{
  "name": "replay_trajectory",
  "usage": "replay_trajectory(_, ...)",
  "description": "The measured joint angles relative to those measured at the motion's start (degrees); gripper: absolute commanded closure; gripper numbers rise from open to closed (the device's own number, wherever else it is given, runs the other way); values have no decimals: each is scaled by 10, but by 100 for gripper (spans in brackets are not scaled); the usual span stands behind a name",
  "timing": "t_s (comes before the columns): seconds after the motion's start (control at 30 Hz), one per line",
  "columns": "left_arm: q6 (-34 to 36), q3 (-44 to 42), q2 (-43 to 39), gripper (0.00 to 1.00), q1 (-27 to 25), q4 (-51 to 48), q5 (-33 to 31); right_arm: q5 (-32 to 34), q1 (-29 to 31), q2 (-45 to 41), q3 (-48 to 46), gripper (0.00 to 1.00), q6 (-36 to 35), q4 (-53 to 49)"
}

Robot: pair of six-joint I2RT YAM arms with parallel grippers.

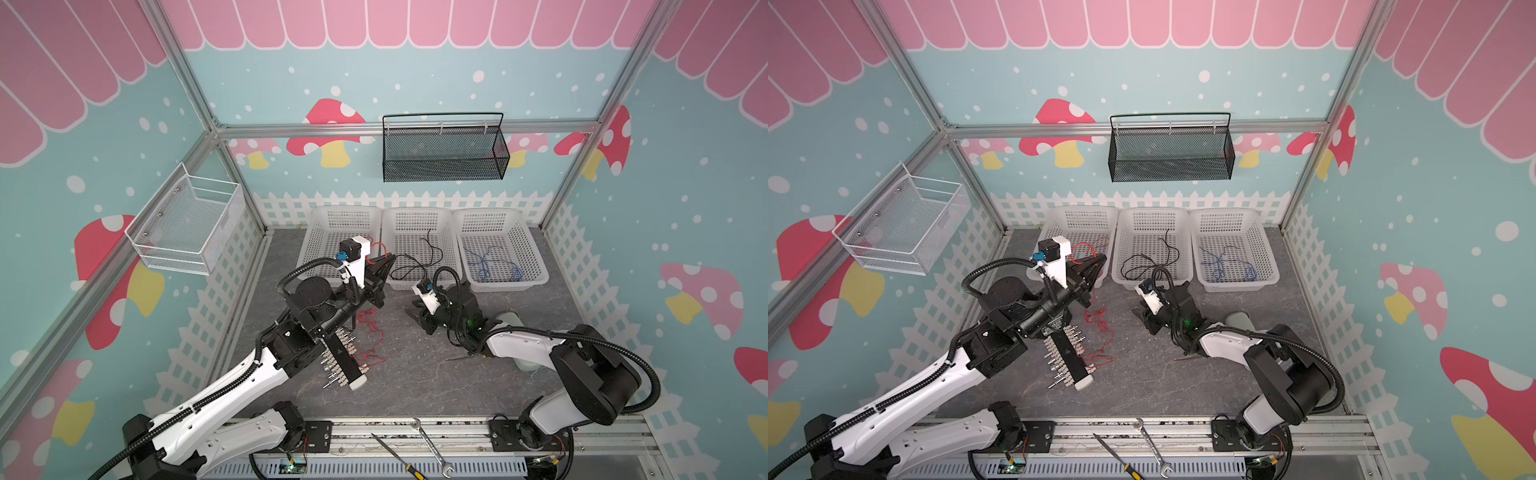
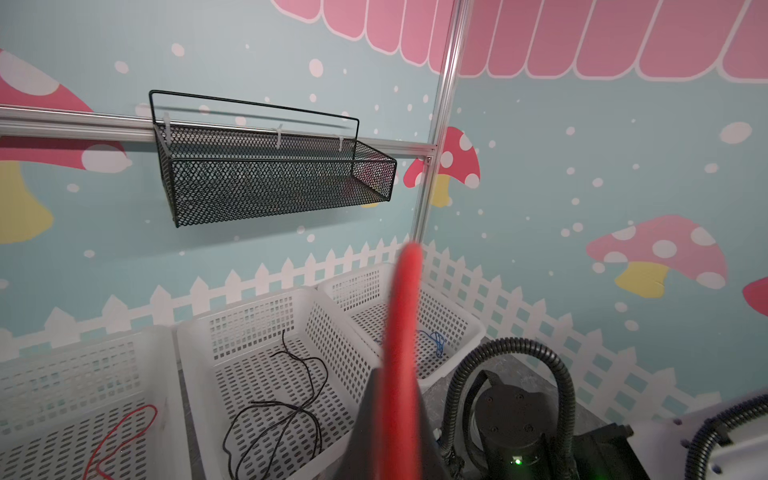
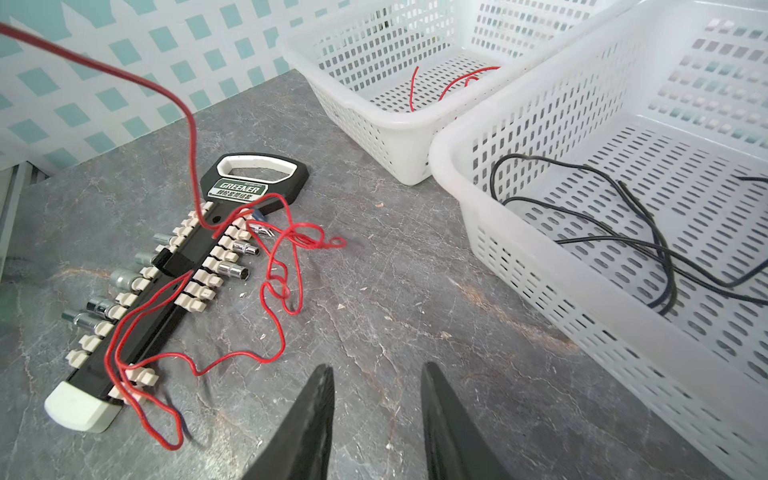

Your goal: Untangle the cables

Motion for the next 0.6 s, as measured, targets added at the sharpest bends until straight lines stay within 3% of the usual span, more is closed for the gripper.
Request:
replay_trajectory(0.37,-36,13,41,100,0,97,108,-22,0,0,0,59,2,10)
replay_trajectory(0.6,-44,16,57,100,0,111,123,-9,0,0,-12,59,3,11)
